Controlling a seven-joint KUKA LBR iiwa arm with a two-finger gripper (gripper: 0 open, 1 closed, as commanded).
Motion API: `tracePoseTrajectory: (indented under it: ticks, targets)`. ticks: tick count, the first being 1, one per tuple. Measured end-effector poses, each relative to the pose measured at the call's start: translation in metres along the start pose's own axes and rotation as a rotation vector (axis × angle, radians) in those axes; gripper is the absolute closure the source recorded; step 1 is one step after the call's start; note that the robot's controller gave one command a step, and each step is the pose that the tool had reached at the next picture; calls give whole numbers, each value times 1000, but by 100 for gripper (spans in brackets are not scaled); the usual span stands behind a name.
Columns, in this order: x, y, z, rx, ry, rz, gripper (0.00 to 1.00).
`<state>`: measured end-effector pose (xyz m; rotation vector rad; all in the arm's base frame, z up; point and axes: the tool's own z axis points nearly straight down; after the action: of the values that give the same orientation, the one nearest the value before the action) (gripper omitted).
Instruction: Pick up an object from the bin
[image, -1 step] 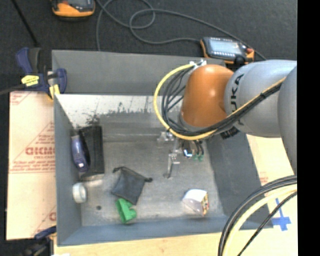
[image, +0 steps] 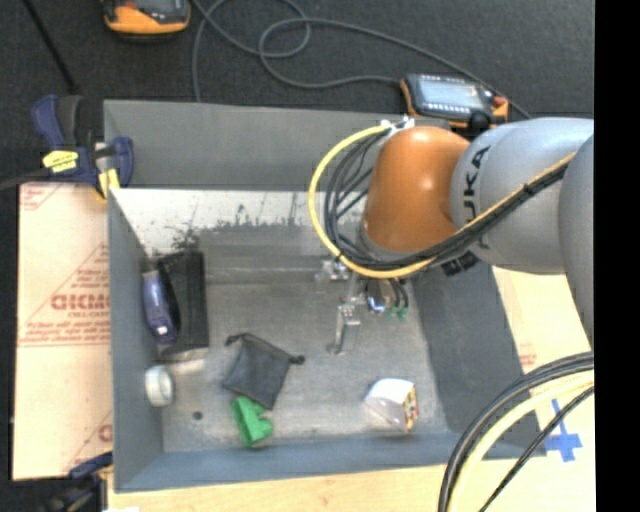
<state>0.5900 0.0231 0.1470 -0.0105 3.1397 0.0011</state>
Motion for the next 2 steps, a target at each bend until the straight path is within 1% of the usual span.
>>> tracePoseTrajectory:
  ticks: [1, 2]
  targets:
    - [-11, 83, 73, -1, -1, 5, 100]
    - [-12, 83, 73, -1, -1, 5, 0]
